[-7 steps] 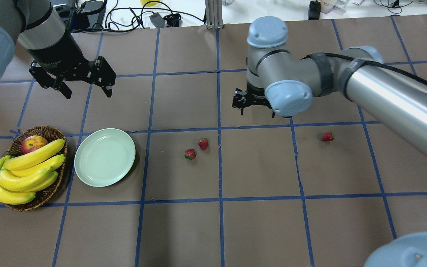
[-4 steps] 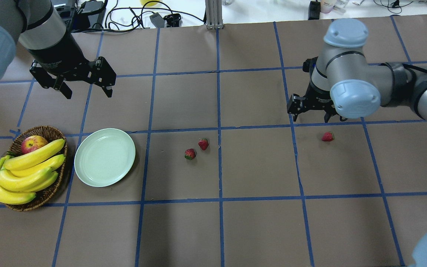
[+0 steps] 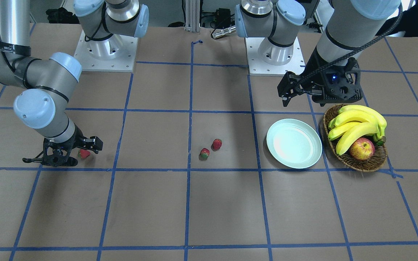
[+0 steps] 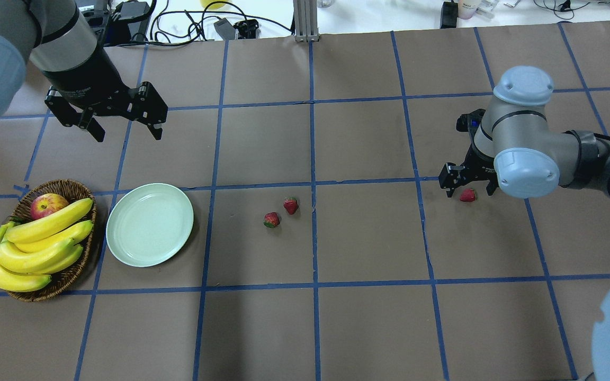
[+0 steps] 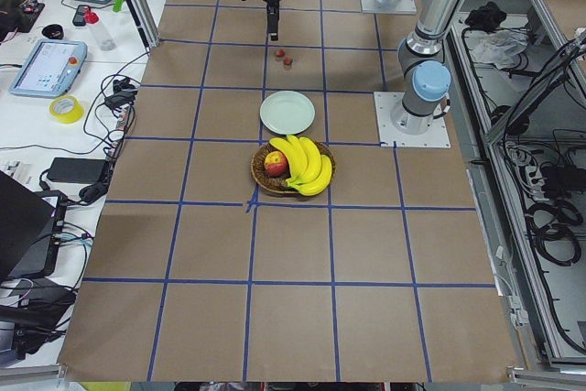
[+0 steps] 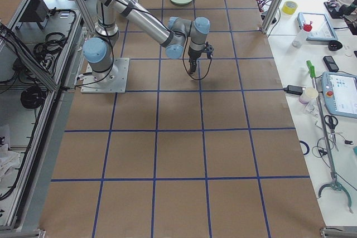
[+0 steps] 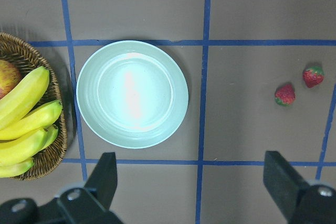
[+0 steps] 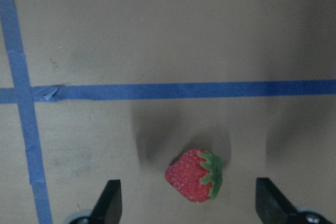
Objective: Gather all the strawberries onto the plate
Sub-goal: 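Move the right gripper to the farthest strawberry and lower it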
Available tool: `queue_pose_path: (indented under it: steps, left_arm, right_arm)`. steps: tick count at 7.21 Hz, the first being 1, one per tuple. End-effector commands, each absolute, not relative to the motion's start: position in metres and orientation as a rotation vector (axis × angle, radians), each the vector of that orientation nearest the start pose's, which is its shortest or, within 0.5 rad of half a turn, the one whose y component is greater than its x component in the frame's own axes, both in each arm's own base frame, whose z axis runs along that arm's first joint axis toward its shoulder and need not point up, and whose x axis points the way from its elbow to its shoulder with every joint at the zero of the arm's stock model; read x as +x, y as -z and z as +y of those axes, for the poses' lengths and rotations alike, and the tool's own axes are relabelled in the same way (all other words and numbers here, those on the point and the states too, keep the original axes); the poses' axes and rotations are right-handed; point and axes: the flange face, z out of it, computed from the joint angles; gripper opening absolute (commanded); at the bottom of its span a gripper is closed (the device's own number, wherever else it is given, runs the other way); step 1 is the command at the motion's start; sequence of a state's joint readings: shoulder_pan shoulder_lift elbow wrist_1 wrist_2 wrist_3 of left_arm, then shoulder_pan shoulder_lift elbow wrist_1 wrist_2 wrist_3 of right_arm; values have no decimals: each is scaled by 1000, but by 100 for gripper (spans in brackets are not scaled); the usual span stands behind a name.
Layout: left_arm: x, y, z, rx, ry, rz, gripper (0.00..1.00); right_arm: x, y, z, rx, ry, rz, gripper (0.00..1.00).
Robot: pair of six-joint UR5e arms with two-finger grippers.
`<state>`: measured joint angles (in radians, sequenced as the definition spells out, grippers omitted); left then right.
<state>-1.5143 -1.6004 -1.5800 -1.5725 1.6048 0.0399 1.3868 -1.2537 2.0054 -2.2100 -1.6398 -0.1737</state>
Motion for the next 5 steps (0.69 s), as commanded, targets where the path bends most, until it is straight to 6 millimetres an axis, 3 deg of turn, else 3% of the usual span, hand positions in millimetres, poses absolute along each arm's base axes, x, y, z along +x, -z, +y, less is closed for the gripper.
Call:
queue_pose_path:
  steps: [1,2,3,5]
  left_arm:
    - [-101,-468,-507,-23,-67,3108,100]
    - [-102,-470,-506,-23,-62,3106,100]
    - [-101,-472,-505,-23,-55,3107,100]
    - [-101,-471,-504,-25,-60,3107,100]
  right_arm:
    - [30,-181,-521,-10,-216,3190,64]
    - [30,-182,-523,-15,-210,3193,44]
    - [29,-182,-523,-27,-212,3191,32]
    - [29,-185,-526,-37,-201,3193,21]
